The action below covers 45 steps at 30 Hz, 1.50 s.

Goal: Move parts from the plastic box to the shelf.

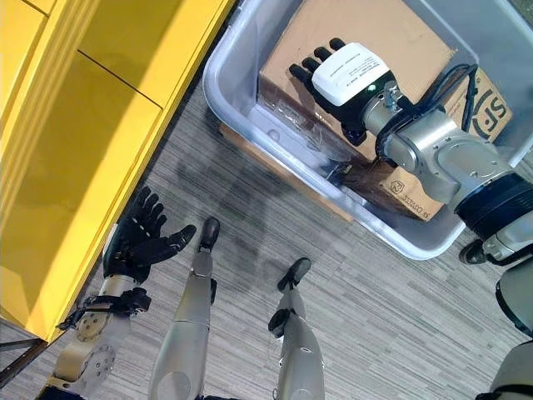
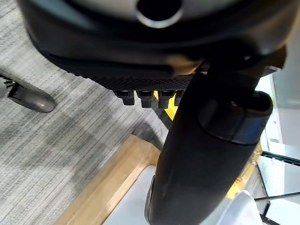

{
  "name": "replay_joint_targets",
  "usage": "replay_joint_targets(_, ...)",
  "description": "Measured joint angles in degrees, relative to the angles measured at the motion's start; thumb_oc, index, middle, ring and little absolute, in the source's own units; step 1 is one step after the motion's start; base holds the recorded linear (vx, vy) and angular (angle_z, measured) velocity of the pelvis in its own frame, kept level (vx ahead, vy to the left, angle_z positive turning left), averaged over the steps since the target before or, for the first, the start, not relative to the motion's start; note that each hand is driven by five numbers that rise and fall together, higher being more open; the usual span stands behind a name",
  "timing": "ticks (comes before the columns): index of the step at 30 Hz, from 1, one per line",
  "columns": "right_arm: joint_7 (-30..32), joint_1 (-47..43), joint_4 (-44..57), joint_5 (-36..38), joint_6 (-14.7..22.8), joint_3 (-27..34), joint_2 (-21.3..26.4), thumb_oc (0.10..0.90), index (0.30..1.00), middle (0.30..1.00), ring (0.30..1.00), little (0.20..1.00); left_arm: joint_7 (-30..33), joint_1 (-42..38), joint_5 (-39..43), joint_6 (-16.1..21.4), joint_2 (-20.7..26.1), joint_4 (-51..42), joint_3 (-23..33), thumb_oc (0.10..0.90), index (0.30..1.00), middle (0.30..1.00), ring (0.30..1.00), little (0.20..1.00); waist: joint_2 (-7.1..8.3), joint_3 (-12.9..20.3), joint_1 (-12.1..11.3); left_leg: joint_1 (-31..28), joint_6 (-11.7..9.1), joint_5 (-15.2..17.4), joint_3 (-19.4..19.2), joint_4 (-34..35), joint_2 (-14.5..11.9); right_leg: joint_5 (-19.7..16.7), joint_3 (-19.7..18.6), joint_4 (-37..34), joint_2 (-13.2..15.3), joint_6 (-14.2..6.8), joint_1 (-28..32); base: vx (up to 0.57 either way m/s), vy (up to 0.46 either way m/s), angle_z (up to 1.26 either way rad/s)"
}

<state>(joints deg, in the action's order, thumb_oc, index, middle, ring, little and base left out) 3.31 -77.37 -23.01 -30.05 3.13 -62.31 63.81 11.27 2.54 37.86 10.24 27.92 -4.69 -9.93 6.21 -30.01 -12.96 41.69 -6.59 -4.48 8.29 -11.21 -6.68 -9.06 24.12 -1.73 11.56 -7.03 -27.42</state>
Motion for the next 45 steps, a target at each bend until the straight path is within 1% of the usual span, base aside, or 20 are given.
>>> replay_joint_targets(5, 0.29, 1.06, 0.11, 2.13, -0.92, 1.08, -0.19, 0.9, 1.0, 1.0, 1.0, 1.0, 0.99, -0.64, 0.02, 0.11, -0.07, 0.01, 0.01, 0.9, 1.0, 1.0, 1.0, 1.0, 0.0, 0.0, 0.11, 0.14, 0.0, -0.04, -0.05, 0.0, 0.0, -0.01, -0.08, -0.08, 0.01, 0.0, -0.18, -0.02, 0.02, 0.0)
replay_joint_targets(8, 0.85, 3.23, 0.28, 3.3, -1.4, 5.04, -0.53, 0.9, 1.0, 1.0, 1.0, 1.0, 0.99, -1.79, 0.01, 0.24, -0.26, -0.03, -0.07, 0.9, 1.0, 1.0, 1.0, 1.0, 0.0, 0.0, 0.2, 0.06, 0.03, -0.15, -0.09, -0.02, -0.02, -0.08, -0.14, -0.06, -0.04, 0.02, -0.1, 0.0, 0.0, 0.0)
replay_joint_targets(17, 1.04, 4.06, 0.41, 4.48, -1.49, 7.03, -0.56, 0.9, 1.0, 1.0, 1.0, 1.0, 1.86, -1.98, 0.03, 0.3, -0.27, -0.05, -0.05, 0.9, 1.0, 1.0, 1.0, 1.0, 0.0, 0.0, 0.23, -0.18, 0.11, -0.78, -0.21, -0.02, -0.07, -0.91, -0.35, -0.09, -0.04, 0.21, -0.05, -0.01, 0.005, 0.0)
replay_joint_targets(23, 1.06, 5.79, 0.46, 5.84, -1.53, 7.76, -0.57, 0.9, 1.0, 1.0, 1.0, 1.0, 1.89, -1.95, 0.03, 0.3, -0.21, -0.05, -0.06, 0.9, 1.0, 1.0, 1.0, 1.0, 0.0, 0.0, 0.25, -1.29, 0.34, -1.23, -1.18, -0.01, -0.12, -1.76, -1.48, -0.07, 0.12, 0.35, 0.44, -0.02, -0.006, -0.07)
replay_joint_targets(26, 1.08, 7.41, 0.55, 6.08, -1.54, 9.42, -0.56, 0.9, 1.0, 1.0, 1.0, 1.0, 1.88, -1.9, 0.03, 0.29, -0.2, -0.05, -0.06, 0.9, 1.0, 1.0, 1.0, 1.0, 0.0, 0.0, 0.34, -1.99, 0.36, -1.52, -1.47, 0.23, -0.23, -2.03, -1.79, -0.1, 0.09, 0.46, 0.85, -0.01, 0.0, -0.05)
replay_joint_targets(32, 1.1, 8.07, 0.81, 6.89, -1.5, 10.27, -0.55, 0.9, 1.0, 1.0, 1.0, 1.0, 1.86, -1.76, 0.04, 0.2, -0.1, -0.05, -0.07, 0.9, 1.0, 1.0, 1.0, 1.0, 0.01, 0.0, 0.48, -2.9, 0.33, -1.84, -1.89, 0.67, -0.3, -2.33, -2.47, -0.09, 0.08, 0.56, 1.23, -0.01, 0.001, -0.02)
replay_joint_targets(34, 1.42, 10.75, 2.14, 7.9, -1.58, 13.49, -0.55, 0.9, 1.0, 1.0, 1.0, 1.0, 1.83, -1.83, 0.07, 0.2, -0.07, -0.09, -0.03, 0.9, 1.0, 1.0, 1.0, 1.0, 0.03, -0.01, 0.48, -3.3, 0.33, -1.84, -1.95, 0.68, -0.29, -2.34, -2.5, -0.11, 0.11, 0.55, 1.55, 0.0, 0.0, 0.0)
replay_joint_targets(36, 1.7, 11.97, 2.49, 8.32, -1.59, 14.32, -0.55, 0.9, 1.0, 1.0, 1.0, 1.0, 1.83, -1.76, 0.08, 0.18, -0.03, -0.09, -0.04, 0.9, 1.0, 1.0, 1.0, 1.0, 0.21, -0.09, 0.41, -3.83, 0.34, -1.83, -2.23, 0.7, -0.31, -2.35, -2.76, -0.1, 0.09, 0.55, 1.85, -0.01, 0.003, -0.02)
replay_joint_targets(41, 1.71, 12.88, 2.7, 8.88, -1.58, 14.85, -0.55, 0.9, 1.0, 1.0, 1.0, 1.0, 1.81, -1.77, 0.08, 0.12, -0.02, -0.09, -0.06, 0.9, 1.0, 1.0, 1.0, 1.0, 0.28, -0.09, 1.14, -4.91, 0.35, -1.83, -2.52, 0.69, -0.34, -2.55, -3.05, -0.1, 0.01, 0.57, 2.8, -0.01, -0.003, -0.02)
replay_joint_targets(45, 2.06, 14.25, 3.18, 10.03, -1.58, 17.06, -0.54, 0.9, 1.0, 1.0, 1.0, 1.0, 1.8, -1.74, 0.08, 0.0, 0.04, -0.13, -0.06, 0.9, 1.0, 1.0, 1.0, 1.0, 0.4, -0.11, 1.76, -5.14, 0.43, -1.89, -2.67, 0.67, -0.35, -2.75, -3.23, -0.15, 0.06, 0.66, 2.96, 0.0, 0.0, -0.01)
